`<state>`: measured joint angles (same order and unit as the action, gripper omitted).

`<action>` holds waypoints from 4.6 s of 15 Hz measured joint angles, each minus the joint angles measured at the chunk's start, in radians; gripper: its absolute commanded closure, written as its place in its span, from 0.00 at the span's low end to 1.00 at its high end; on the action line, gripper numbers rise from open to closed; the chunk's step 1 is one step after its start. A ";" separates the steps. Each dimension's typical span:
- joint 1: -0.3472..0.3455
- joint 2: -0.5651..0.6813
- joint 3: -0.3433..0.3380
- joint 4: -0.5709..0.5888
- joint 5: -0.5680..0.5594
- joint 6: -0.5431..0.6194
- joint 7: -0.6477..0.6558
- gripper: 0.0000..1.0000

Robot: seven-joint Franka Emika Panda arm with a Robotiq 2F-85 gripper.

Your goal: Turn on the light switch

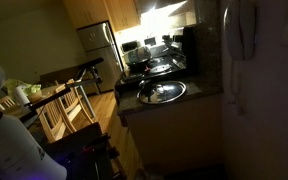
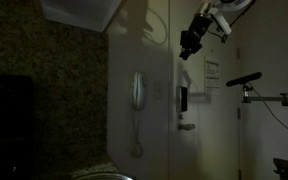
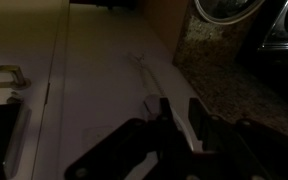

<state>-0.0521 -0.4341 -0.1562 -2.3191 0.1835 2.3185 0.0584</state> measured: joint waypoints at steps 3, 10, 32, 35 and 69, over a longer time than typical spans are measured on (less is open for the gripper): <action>0.000 0.000 0.000 0.001 0.000 -0.001 0.000 0.47; -0.010 0.000 -0.002 0.010 0.004 0.003 0.003 0.00; -0.050 0.117 -0.049 0.165 0.050 0.034 0.026 1.00; -0.050 0.120 -0.045 0.163 0.049 0.034 0.025 1.00; -0.075 0.498 -0.083 0.262 -0.295 0.510 0.542 1.00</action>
<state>-0.1270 0.0641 -0.2394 -2.0569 -0.1116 2.8282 0.6003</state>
